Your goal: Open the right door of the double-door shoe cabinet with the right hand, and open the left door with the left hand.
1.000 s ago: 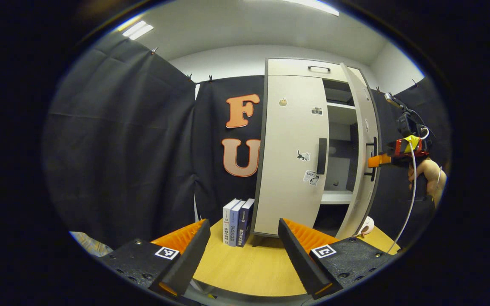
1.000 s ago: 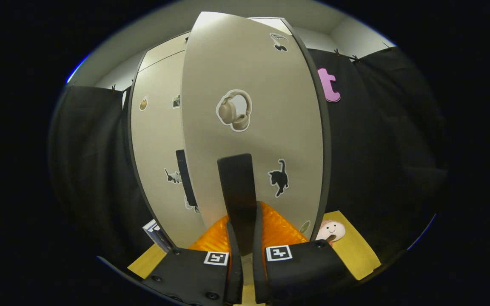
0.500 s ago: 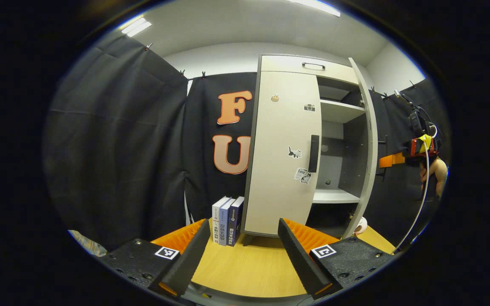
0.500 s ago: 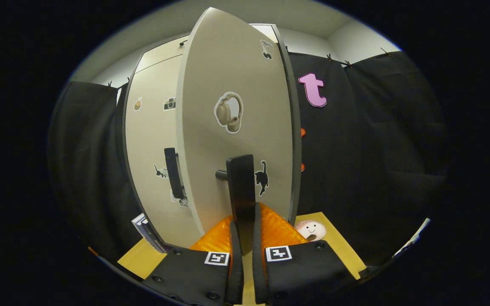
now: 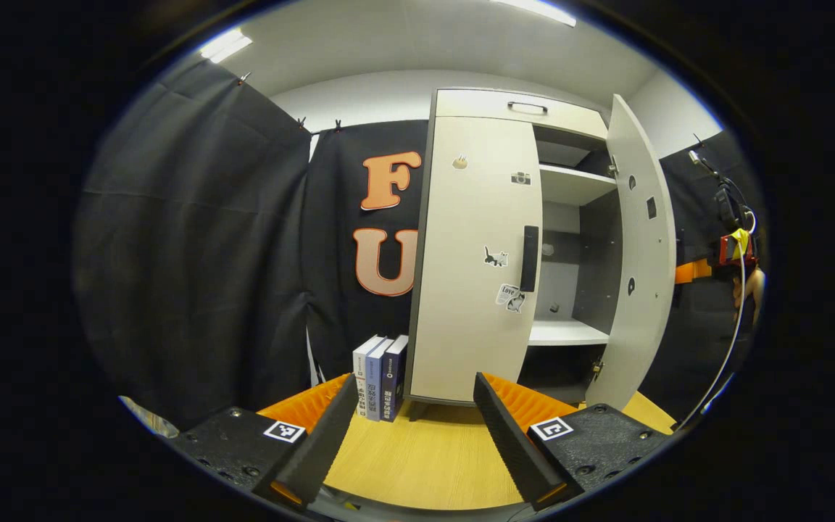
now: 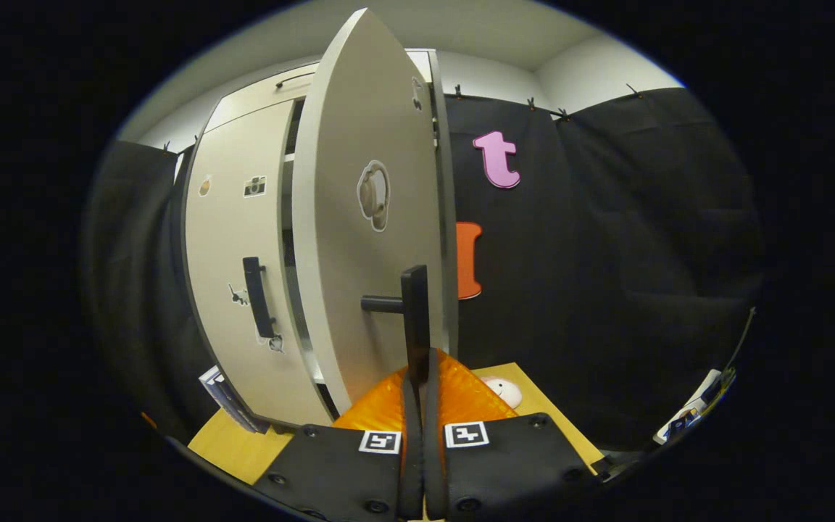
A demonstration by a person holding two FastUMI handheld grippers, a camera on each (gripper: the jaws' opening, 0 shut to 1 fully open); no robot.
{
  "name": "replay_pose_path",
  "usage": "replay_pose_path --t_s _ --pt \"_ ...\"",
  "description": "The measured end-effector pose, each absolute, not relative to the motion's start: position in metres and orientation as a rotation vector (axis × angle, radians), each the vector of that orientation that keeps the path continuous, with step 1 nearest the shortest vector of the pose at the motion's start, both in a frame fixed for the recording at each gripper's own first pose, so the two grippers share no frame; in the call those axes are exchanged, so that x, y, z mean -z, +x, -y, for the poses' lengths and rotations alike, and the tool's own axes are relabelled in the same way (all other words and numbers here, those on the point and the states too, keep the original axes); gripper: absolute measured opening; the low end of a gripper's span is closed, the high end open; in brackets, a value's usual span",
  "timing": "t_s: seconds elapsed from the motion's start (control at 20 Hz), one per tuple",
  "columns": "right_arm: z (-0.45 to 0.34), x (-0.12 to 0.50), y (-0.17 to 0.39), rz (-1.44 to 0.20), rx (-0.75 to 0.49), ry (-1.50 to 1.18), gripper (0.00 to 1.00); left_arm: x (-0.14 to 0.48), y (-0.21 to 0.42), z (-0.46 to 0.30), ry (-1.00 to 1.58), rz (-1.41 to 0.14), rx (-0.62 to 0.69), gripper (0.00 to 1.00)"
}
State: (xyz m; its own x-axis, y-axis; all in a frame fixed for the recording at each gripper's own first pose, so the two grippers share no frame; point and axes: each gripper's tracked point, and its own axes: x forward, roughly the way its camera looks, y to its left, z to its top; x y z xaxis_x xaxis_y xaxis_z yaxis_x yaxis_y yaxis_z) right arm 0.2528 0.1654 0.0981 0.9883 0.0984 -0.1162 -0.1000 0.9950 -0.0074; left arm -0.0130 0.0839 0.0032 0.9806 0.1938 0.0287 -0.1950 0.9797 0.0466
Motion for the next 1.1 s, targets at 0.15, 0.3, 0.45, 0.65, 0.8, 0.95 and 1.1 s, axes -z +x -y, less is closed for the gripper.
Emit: replay_pose_path --t_s 0.15,0.3,0.45,0.65,0.8,0.95,1.1 --pt "-0.147 -0.101 0.251 -0.112 -0.047 -0.033 0.09 -0.001 -0.003 -0.068 0.049 0.018 -0.160 0.98" --pt "-0.141 -0.102 0.249 -0.108 -0.038 -0.010 0.09 0.002 0.008 -0.047 0.044 0.002 -0.117 0.98" --pt "-0.139 -0.103 0.249 -0.102 -0.035 -0.004 0.09 0.001 0.016 -0.027 0.039 0.001 -0.077 0.98" --pt "-0.127 -0.106 0.249 -0.084 -0.017 -0.033 0.09 0.003 0.024 -0.008 0.038 -0.008 -0.046 0.98" --pt "-0.125 -0.105 0.244 -0.079 -0.009 -0.009 0.09 0.003 0.036 0.000 0.053 -0.017 -0.043 0.98" --pt "-0.117 -0.105 0.240 -0.066 0.017 0.007 0.09 -0.001 0.056 0.005 0.049 -0.020 -0.042 0.98" --pt "-0.111 -0.104 0.237 -0.061 0.036 0.026 0.09 -0.009 0.074 0.015 0.041 -0.012 -0.038 0.98"
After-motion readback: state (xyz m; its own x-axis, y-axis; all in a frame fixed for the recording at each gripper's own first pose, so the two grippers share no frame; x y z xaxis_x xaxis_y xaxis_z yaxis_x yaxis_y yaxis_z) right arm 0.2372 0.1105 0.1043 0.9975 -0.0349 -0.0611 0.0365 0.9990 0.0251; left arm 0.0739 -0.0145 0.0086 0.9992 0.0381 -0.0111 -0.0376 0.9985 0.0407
